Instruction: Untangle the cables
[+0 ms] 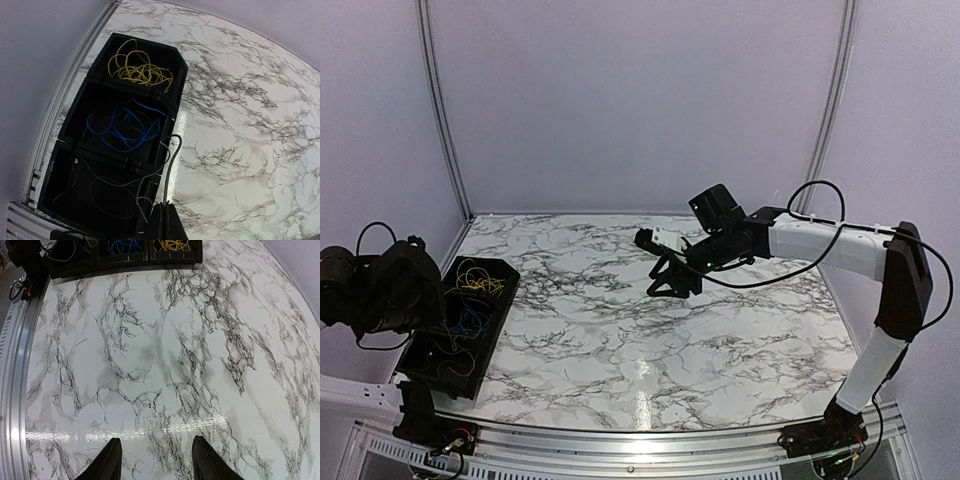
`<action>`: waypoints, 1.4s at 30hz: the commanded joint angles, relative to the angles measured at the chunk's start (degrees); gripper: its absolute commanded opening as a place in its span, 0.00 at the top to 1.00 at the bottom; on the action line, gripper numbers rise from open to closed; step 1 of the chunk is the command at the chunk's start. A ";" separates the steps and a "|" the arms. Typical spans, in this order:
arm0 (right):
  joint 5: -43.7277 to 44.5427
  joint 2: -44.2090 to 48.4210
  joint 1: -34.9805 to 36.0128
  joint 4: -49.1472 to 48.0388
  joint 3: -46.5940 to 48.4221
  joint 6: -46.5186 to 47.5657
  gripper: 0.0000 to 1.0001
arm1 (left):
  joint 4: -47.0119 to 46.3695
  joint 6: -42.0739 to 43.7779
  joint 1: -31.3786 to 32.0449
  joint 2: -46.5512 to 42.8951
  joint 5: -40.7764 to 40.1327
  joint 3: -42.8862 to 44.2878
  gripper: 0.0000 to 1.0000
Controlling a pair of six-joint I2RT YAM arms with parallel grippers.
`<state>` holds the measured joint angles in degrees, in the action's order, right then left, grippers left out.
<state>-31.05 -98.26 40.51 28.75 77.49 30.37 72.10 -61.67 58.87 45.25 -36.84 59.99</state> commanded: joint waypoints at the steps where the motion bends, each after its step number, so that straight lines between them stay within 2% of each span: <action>1: -1.27 -0.63 -0.17 0.09 -0.27 0.79 0.52 | 10.50 -5.91 -0.14 -0.66 -3.90 0.64 1.00; 9: -1.70 -1.45 -0.22 0.53 -0.23 1.04 0.52 | 10.51 -11.51 -0.53 -4.67 -4.48 -3.01 1.00; 16: -2.32 -1.91 -0.23 1.10 -0.06 1.29 0.52 | 10.49 -22.81 -1.64 -6.95 -4.08 -10.19 1.00; 23: -3.44 -2.36 -0.18 1.77 0.07 1.22 0.52 | 10.43 -29.77 -1.82 -10.64 -5.85 -14.11 1.00; 28: -4.31 -2.55 -0.25 2.27 0.29 1.25 0.52 | 6.45 -32.89 -1.86 -10.55 -6.81 -18.01 1.00; 30: -4.46 -2.55 -0.25 2.42 0.29 1.26 0.52 | 3.27 -32.89 -1.88 -10.60 -6.66 -20.30 0.94; 33: -4.55 -2.53 -0.21 2.51 0.30 1.35 0.52 | 1.59 -37.90 -1.87 -11.12 -7.24 -23.12 1.00; 37: -4.84 -2.79 -0.18 2.78 0.31 1.40 0.52 | 1.64 -45.31 -1.91 -12.60 -8.98 -26.19 1.00; 42: -5.16 -3.30 -0.20 3.11 0.46 1.38 0.52 | 1.49 -49.51 -1.92 -11.80 -10.70 -28.87 1.00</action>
<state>-34.89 -100.51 40.51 30.76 77.30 31.53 73.82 -105.30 57.32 32.88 -44.62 32.88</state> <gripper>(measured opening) 0.480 0.019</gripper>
